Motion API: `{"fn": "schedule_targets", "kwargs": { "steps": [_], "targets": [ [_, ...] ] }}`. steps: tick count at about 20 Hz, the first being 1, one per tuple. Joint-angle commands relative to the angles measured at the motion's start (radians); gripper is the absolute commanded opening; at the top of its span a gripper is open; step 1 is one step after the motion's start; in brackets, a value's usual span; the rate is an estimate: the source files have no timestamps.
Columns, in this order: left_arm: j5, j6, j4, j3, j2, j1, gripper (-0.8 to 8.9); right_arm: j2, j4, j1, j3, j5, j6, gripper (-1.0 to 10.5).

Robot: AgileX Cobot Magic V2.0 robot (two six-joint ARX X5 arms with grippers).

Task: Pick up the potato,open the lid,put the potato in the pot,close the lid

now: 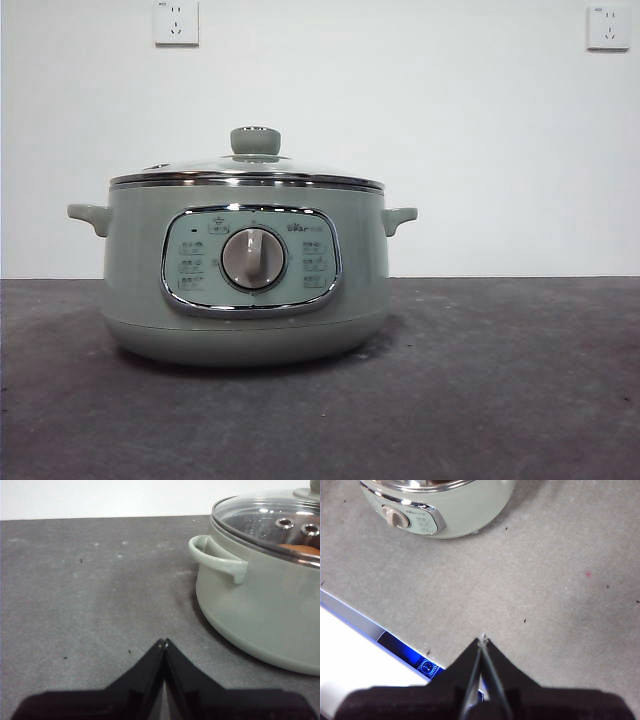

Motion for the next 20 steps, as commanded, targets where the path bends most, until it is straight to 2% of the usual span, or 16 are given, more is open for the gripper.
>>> {"fn": "schedule_targets", "kwargs": {
  "steps": [1,4,18,20],
  "targets": [
    [-0.003,-0.010,0.022,-0.042,-0.063,0.003,-0.02,0.002,0.002,0.002,-0.009,0.001,0.008,0.0],
    [-0.011,0.007,-0.025,-0.045,-0.139,0.007,-0.02,0.002,0.002,0.002,-0.009,0.002,0.008,0.0],
    [-0.011,0.009,-0.030,-0.045,-0.084,0.008,-0.02,0.001,0.005,0.002,-0.009,0.001,0.008,0.0],
    [-0.011,0.009,-0.031,-0.045,-0.071,0.008,-0.02,-0.028,0.011,-0.034,-0.010,0.035,0.007,0.0]
  ]
}}
